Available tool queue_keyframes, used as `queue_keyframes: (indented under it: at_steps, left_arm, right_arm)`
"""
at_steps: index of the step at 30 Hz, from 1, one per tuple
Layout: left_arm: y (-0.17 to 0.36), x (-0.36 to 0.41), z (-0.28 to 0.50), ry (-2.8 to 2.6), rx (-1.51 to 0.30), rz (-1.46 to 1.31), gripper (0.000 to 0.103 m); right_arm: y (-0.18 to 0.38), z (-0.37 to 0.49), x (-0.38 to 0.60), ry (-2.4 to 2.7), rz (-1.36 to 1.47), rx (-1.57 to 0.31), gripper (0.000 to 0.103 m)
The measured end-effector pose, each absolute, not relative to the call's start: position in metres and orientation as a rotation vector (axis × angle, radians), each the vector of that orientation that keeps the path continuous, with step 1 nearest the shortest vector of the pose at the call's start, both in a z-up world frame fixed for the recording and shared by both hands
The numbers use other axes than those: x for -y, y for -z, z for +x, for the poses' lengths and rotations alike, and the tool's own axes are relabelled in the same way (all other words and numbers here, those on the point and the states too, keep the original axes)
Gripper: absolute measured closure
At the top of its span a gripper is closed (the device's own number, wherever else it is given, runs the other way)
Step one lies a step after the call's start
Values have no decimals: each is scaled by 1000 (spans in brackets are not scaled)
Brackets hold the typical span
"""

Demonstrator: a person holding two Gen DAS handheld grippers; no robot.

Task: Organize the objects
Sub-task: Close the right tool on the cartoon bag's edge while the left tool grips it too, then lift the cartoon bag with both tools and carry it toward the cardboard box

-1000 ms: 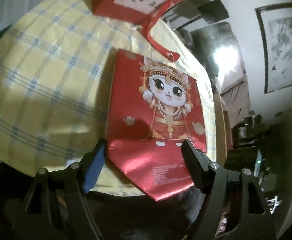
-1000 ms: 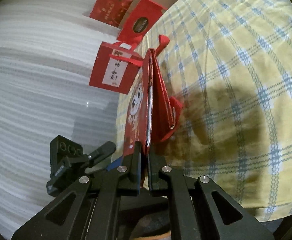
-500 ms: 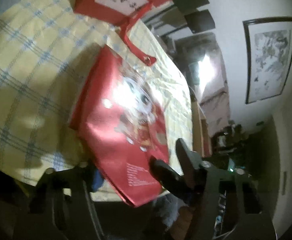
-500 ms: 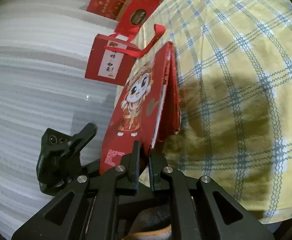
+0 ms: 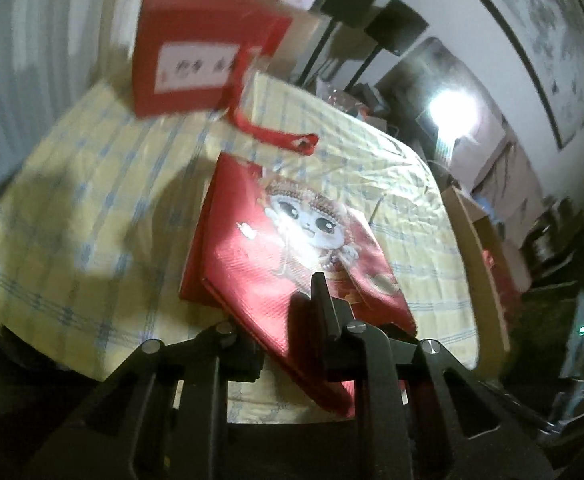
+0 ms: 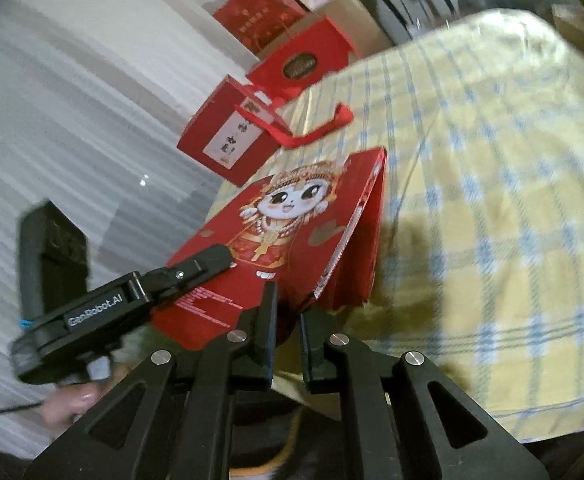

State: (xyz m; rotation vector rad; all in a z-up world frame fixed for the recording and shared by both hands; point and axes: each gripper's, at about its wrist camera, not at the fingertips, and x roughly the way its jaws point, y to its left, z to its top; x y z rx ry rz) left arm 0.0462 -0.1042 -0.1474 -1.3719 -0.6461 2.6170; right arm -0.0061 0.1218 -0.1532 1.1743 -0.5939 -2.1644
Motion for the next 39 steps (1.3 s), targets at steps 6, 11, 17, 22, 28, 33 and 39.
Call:
queue_keyframes:
  at_steps: [6, 11, 17, 22, 28, 33, 39]
  left_arm:
    - [122, 80, 58, -2737, 480, -1282, 86]
    - [107, 60, 58, -2800, 376, -1207, 86]
    - [88, 40, 67, -2879, 256, -1094, 86]
    - [74, 24, 74, -2942, 147, -1010, 86]
    - [62, 14, 77, -2971, 136, -948, 86]
    - [54, -4, 85, -3020, 40, -857, 86]
    - [47, -17, 90, -3045, 14, -793, 86]
  right_arm:
    - [133, 4, -123, 2282, 1066, 469, 94]
    - [118, 8, -130, 2351, 983, 432, 94]
    - [98, 19, -129, 2448, 883, 311, 94]
    - [85, 29, -131, 2499, 826, 252, 94]
    - [74, 36, -139, 2528, 783, 246, 93]
    - [65, 43, -144, 2581, 736, 199, 93]
    - [61, 49, -155, 2601, 698, 217, 93]
